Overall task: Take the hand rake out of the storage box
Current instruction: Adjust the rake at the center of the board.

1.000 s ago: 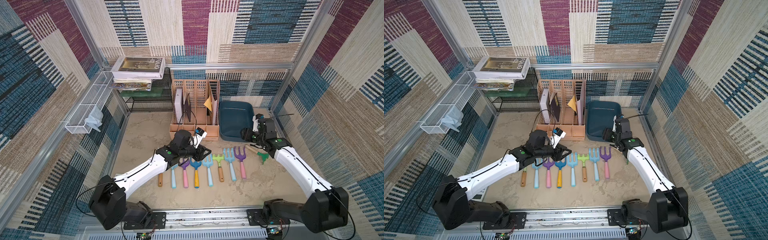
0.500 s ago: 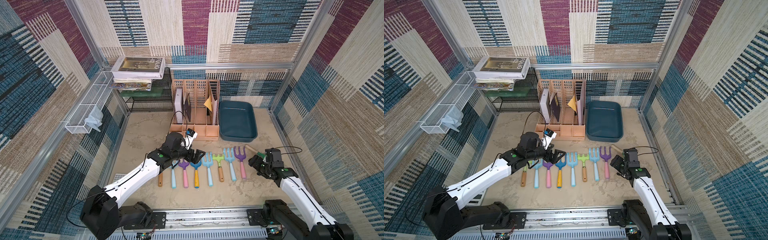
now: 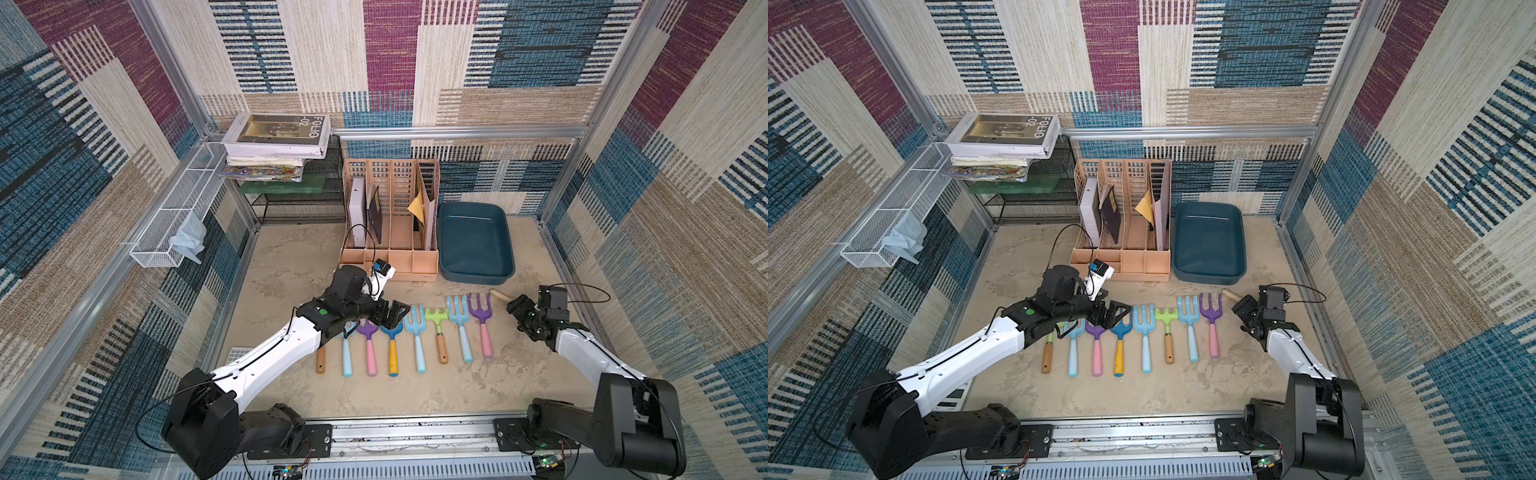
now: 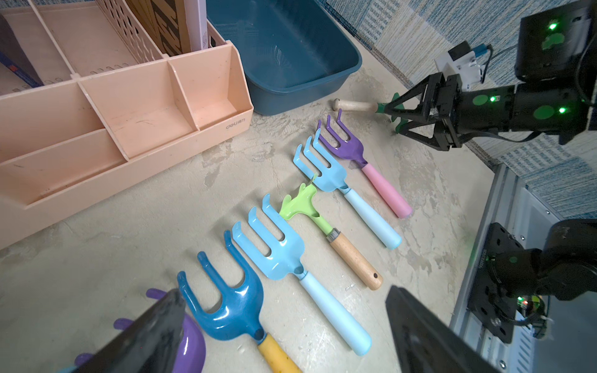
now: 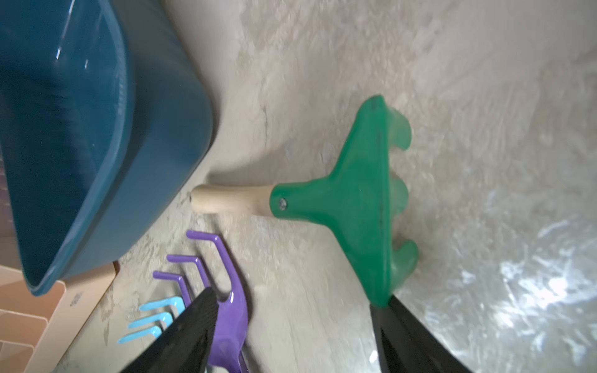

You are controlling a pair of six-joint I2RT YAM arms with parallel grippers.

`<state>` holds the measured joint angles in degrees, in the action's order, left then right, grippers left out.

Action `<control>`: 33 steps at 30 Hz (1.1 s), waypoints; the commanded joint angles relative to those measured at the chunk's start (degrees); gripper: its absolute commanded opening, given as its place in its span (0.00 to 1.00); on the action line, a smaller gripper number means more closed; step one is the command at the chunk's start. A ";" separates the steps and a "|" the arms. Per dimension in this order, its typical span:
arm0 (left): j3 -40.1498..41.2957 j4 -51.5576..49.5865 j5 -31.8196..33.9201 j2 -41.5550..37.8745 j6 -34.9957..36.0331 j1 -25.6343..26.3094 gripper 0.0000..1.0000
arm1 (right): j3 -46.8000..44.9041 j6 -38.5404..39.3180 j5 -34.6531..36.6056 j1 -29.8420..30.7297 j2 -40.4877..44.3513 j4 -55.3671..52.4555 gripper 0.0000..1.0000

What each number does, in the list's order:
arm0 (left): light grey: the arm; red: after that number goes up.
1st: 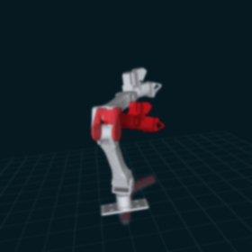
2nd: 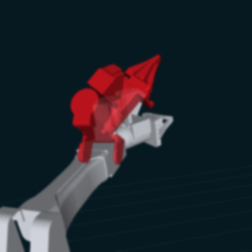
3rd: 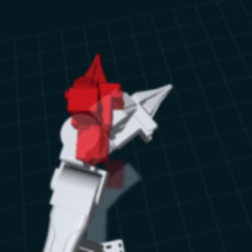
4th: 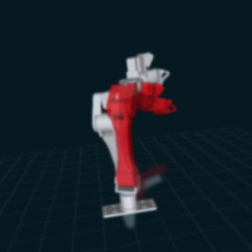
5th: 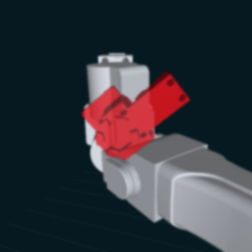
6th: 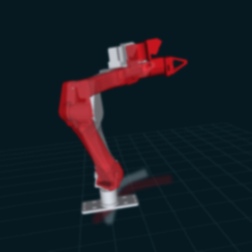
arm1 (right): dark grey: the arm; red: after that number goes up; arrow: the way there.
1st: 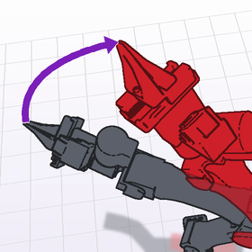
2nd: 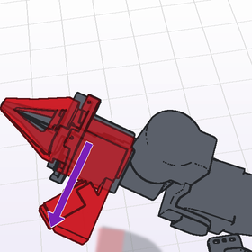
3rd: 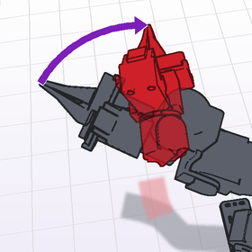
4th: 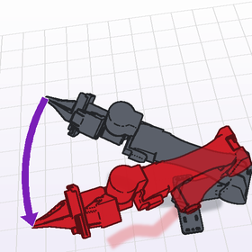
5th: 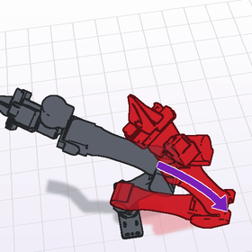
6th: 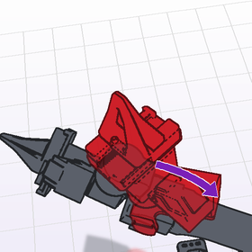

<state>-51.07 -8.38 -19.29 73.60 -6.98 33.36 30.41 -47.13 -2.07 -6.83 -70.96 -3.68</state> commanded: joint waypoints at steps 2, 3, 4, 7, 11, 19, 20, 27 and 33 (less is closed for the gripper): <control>-0.43 0.23 0.39 0.21 0.74 -0.05 0.99 | 1.11 -0.79 2.48 -2.40 -1.87 3.66 0.78; -0.44 0.19 0.32 0.22 0.81 -0.06 0.99 | 1.19 -0.54 1.59 -3.27 -2.11 4.32 0.78; -0.39 0.32 0.23 0.23 0.83 -0.05 0.99 | 1.58 -0.26 1.12 -3.78 -2.52 4.51 0.78; -0.35 0.50 0.26 0.53 0.91 -0.06 0.99 | 3.38 0.23 2.56 -4.16 -4.80 4.23 0.77; -0.44 0.31 0.06 0.68 0.92 -0.08 0.99 | 4.63 1.25 0.85 -5.20 -9.18 7.60 0.72; -0.26 0.71 -0.42 0.66 1.01 -0.06 0.99 | 7.97 0.93 2.89 -5.21 -14.75 7.97 0.60; -0.26 0.69 -0.48 0.79 1.09 -0.07 0.99 | 8.14 0.67 3.53 -5.21 -15.09 8.27 0.60; -0.43 0.52 -0.66 0.79 1.12 -0.06 0.99 | 11.35 -1.28 2.99 -5.39 -20.11 9.47 0.60; -0.35 0.44 -0.49 0.58 1.23 -0.08 0.99 | 13.95 -2.35 3.83 -5.03 -24.11 10.53 0.46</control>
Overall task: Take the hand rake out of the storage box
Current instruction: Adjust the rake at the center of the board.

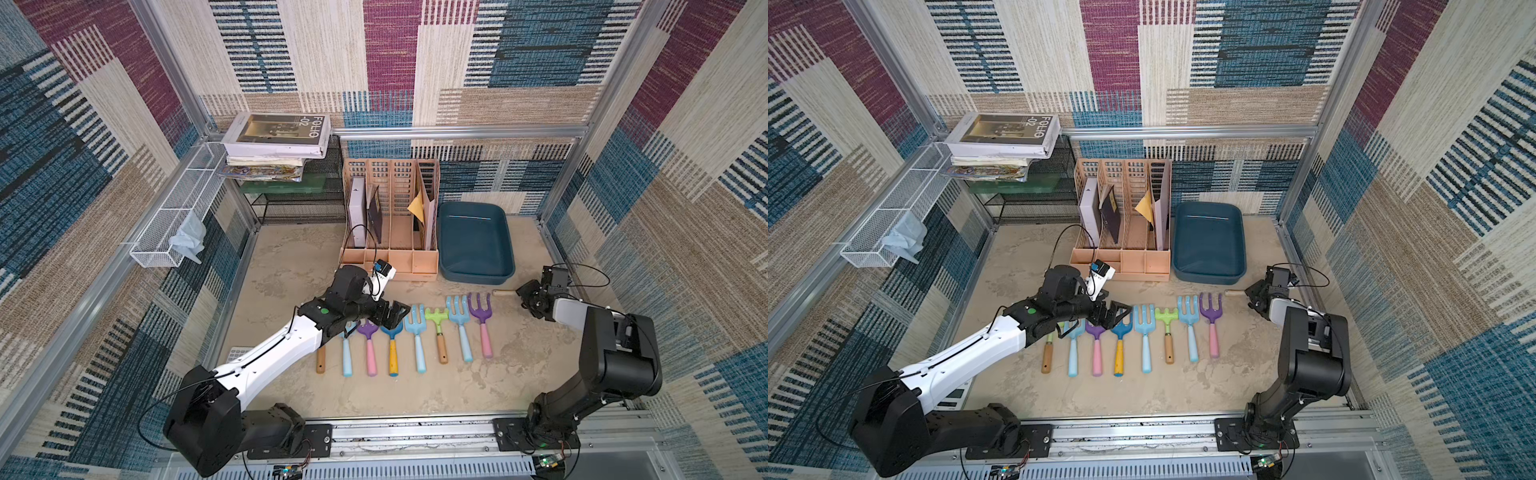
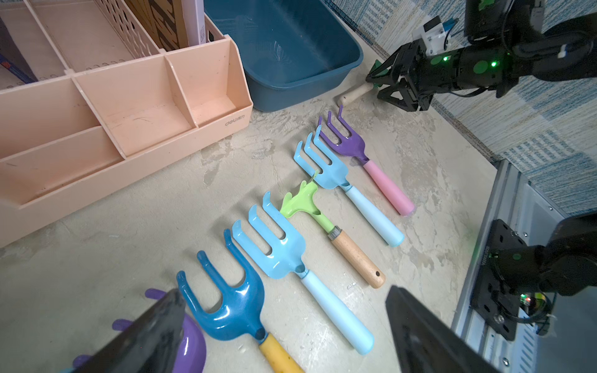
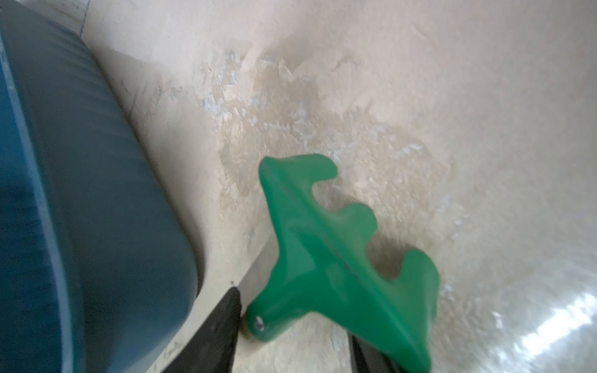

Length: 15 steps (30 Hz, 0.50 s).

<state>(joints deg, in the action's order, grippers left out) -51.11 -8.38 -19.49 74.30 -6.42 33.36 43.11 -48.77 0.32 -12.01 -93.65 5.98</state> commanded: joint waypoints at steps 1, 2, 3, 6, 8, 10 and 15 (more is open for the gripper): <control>-0.30 0.35 -0.29 -0.12 0.70 -0.06 0.99 | 1.75 -0.67 1.35 0.06 -2.13 0.55 0.44; -0.31 0.38 -0.38 -0.14 0.70 -0.05 0.99 | 2.35 -0.54 1.34 0.06 -2.75 0.12 0.39; -0.26 0.38 -0.34 -0.16 0.77 -0.05 0.99 | 2.57 -0.46 1.70 0.07 -3.23 -0.21 0.36; -0.28 0.39 -0.11 -0.27 0.83 -0.05 0.99 | 3.37 0.24 2.69 0.14 -3.74 -1.66 0.28; -0.23 0.32 0.06 -0.18 0.86 -0.05 0.99 | 4.41 1.55 3.61 0.10 -3.66 -3.76 0.24; -0.22 0.17 0.23 -0.23 0.88 -0.05 0.99 | 6.10 3.94 4.95 0.22 -3.31 -7.09 0.19; -0.08 0.18 0.30 -0.87 0.96 -0.09 0.99 | 15.56 15.29 9.58 2.43 -3.05 -25.72 0.11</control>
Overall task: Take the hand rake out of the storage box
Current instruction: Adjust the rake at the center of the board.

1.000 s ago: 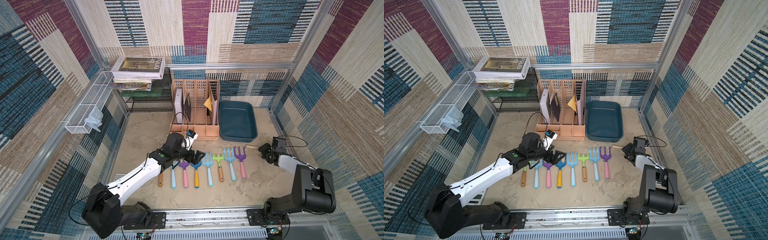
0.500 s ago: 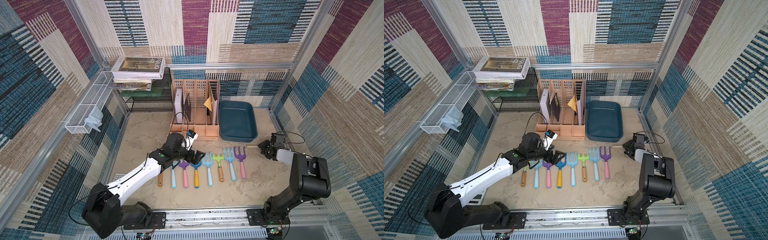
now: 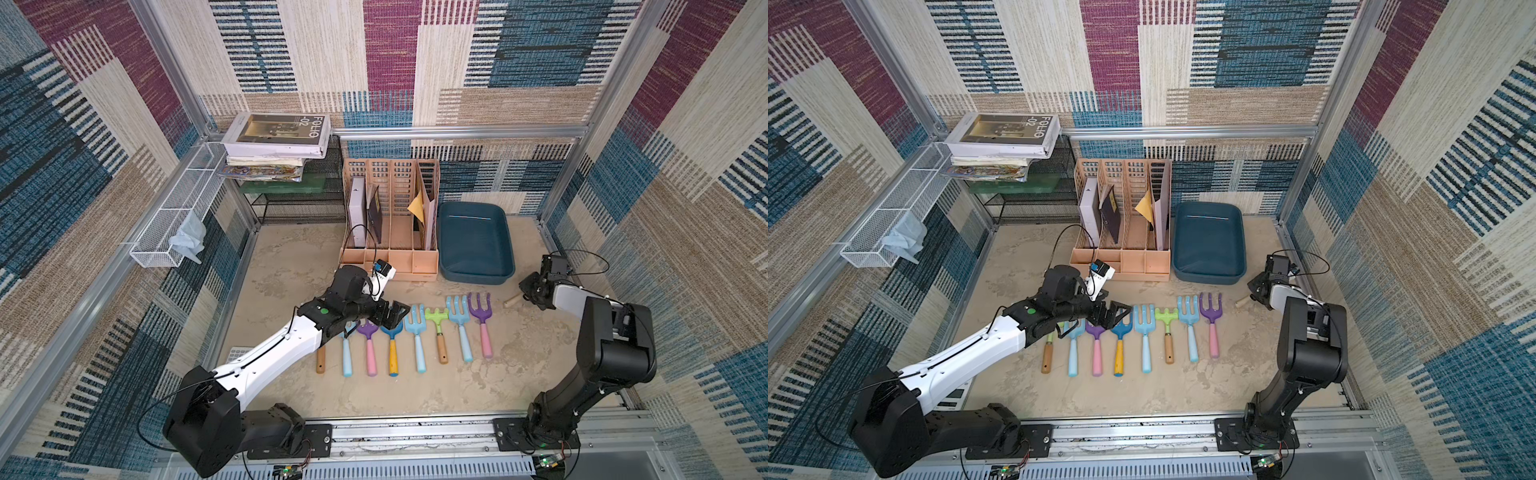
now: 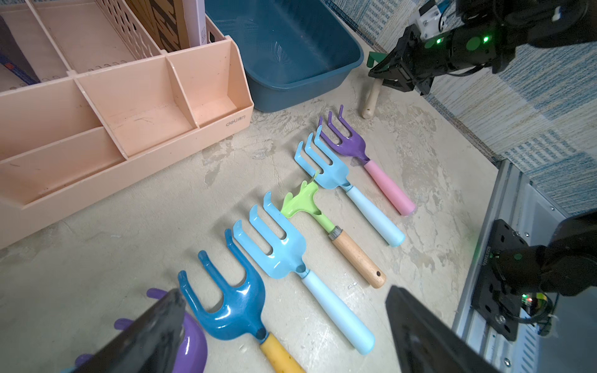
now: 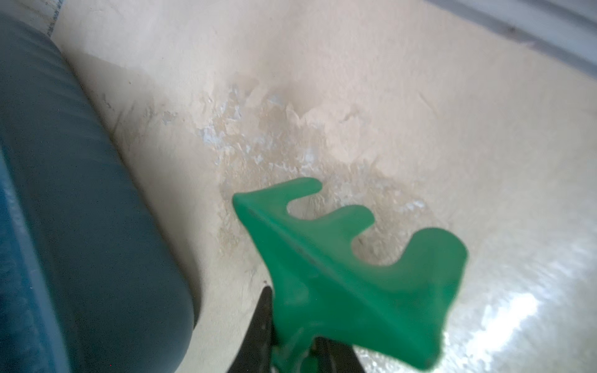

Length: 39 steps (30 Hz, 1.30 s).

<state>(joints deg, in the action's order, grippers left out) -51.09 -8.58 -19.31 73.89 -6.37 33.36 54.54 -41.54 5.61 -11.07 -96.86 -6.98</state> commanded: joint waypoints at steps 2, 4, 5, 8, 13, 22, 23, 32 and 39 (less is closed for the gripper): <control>0.03 0.42 0.24 -0.44 0.92 -0.05 0.99 | 8.81 11.16 11.38 4.79 -0.24 -23.96 0.10; 0.09 0.42 0.28 -0.46 1.09 -0.05 0.99 | 9.97 11.72 18.31 9.12 0.43 -31.96 0.10; 0.07 0.35 0.40 -0.50 1.18 -0.05 0.99 | 10.67 10.65 22.50 11.54 0.28 -36.55 0.10; 0.20 0.10 0.70 -0.80 1.19 -0.07 0.99 | 11.69 5.93 31.30 17.03 -1.90 -48.21 0.10; 1.02 0.67 0.85 -1.78 1.19 -0.05 0.99 | 13.96 -0.51 43.97 23.88 -6.85 -62.42 0.10; 1.13 0.40 1.64 -2.04 1.37 -0.05 0.99 | 13.23 10.73 40.70 30.48 -12.65 -48.05 0.11; 1.11 0.41 1.78 -1.91 1.36 -0.07 0.99 | 12.81 11.44 39.72 30.47 -12.67 -46.09 0.12; 0.71 -0.20 2.00 -1.38 1.54 -0.06 0.99 | 10.67 15.33 32.87 30.52 -14.57 -36.12 0.33; 0.45 -0.27 1.66 -1.04 1.54 -0.05 0.99 | 10.73 16.23 29.34 30.31 -10.34 -34.38 0.55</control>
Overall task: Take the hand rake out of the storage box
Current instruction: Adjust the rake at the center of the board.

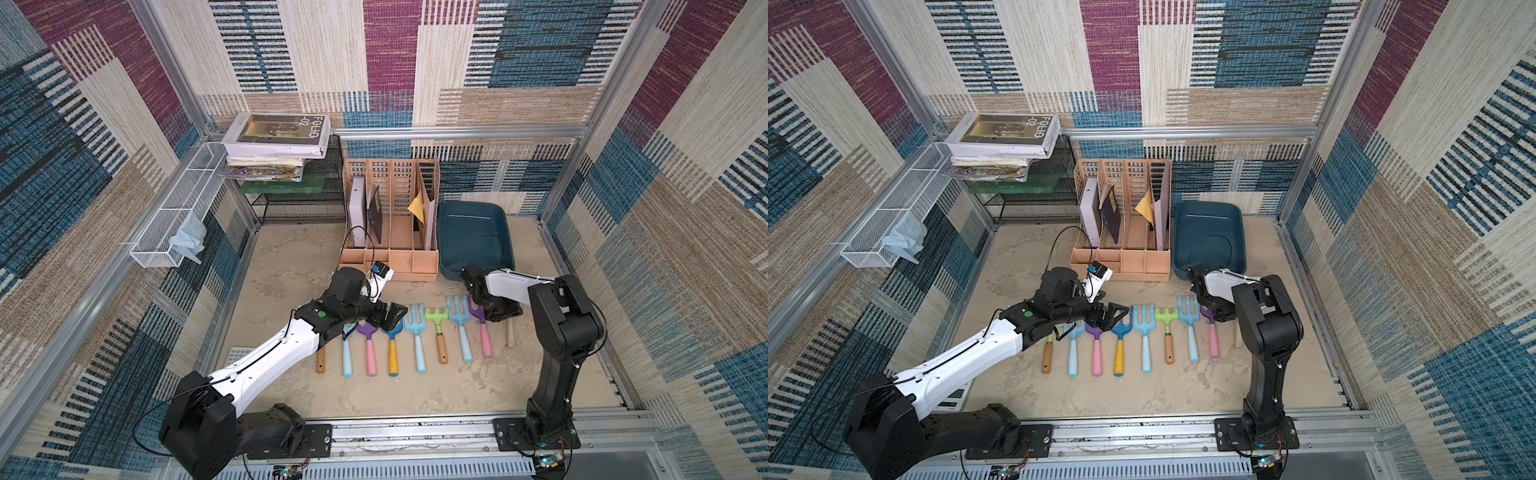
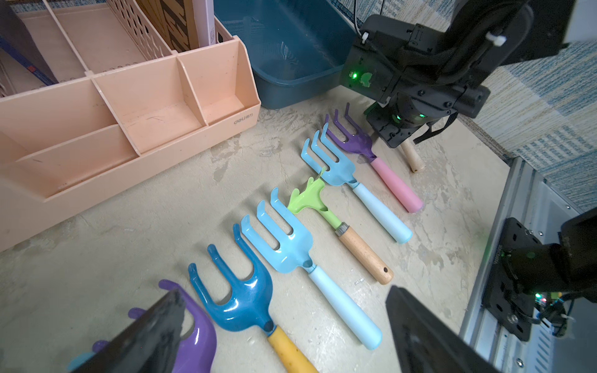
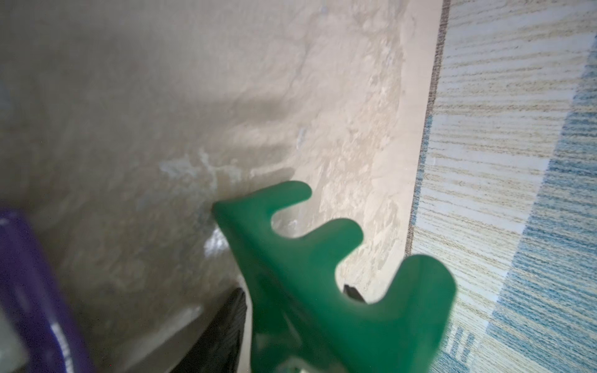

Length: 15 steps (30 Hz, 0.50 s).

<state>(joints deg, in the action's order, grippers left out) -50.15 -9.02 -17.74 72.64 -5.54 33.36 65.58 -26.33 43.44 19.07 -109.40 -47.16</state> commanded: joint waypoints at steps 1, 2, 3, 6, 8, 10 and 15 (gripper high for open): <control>-0.50 0.14 0.08 0.30 0.71 -0.10 0.99 | -0.89 2.05 -11.33 0.01 4.44 7.03 0.56; -0.56 0.09 0.07 0.38 0.71 -0.05 0.99 | -1.51 2.83 -14.34 -0.41 6.96 8.77 0.56; -0.56 0.14 0.07 0.40 0.72 -0.05 0.99 | -2.27 3.53 -17.17 -0.79 9.26 10.27 0.56; -0.58 0.05 -0.02 0.44 0.71 -0.05 0.99 | -6.28 4.82 -27.67 -4.04 17.55 15.35 0.60; -0.56 0.23 -0.24 0.40 0.71 -0.10 0.99 | -9.61 4.67 -34.42 -8.09 22.93 18.38 0.64; -0.56 0.26 -0.37 0.42 0.71 -0.05 0.99 | -14.08 4.10 -40.51 -13.17 28.50 22.27 0.65; -0.55 0.33 -0.54 0.31 0.71 -0.05 0.99 | -23.34 2.87 -54.31 -25.15 35.95 30.63 0.65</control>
<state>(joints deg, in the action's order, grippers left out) -50.37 -9.04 -17.82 72.99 -5.54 33.36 44.93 -22.61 1.63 -2.76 -75.20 -23.51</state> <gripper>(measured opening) 0.991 0.655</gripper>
